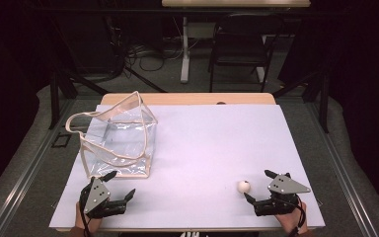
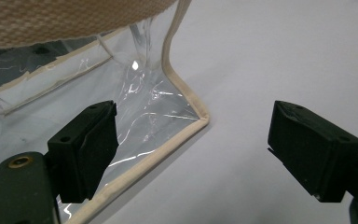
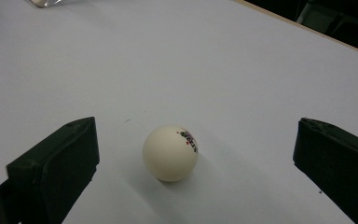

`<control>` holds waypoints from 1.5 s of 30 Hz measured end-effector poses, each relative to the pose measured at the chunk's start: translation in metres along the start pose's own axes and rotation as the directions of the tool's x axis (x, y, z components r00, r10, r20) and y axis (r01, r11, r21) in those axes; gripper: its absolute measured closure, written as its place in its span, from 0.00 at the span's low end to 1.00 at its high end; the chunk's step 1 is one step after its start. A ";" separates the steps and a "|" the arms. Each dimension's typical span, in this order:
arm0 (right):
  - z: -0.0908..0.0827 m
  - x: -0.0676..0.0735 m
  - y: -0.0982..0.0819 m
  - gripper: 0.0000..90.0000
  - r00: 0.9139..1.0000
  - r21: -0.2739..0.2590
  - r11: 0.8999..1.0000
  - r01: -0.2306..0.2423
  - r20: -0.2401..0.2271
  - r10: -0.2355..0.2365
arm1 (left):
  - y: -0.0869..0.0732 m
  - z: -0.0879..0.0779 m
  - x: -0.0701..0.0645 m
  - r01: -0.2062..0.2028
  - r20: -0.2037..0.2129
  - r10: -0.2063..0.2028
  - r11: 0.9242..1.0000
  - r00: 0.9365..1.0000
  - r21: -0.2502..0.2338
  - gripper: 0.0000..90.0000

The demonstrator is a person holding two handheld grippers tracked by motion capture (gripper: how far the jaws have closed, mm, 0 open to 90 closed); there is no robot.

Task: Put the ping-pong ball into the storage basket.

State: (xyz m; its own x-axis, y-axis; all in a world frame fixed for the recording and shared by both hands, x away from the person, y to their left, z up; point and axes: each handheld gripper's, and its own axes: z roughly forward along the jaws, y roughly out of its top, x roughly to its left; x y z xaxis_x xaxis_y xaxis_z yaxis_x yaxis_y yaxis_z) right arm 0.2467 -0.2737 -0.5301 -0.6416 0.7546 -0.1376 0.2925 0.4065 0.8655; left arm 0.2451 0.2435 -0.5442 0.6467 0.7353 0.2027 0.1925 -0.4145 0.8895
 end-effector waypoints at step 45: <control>0.005 0.001 0.015 0.01 1.000 0.033 0.999 0.012 -0.006 -0.012 | 0.000 0.001 0.000 0.003 0.000 -0.003 1.000 1.000 -0.003 0.18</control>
State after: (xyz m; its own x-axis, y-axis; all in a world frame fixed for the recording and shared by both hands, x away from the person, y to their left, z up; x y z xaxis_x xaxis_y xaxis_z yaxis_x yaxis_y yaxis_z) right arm 0.2546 -0.2641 -0.5194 -0.6495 0.7464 -0.1448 0.3077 0.4322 0.8477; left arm 0.2454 0.2429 -0.5451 0.6465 0.7363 0.1998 0.1921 -0.4105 0.8914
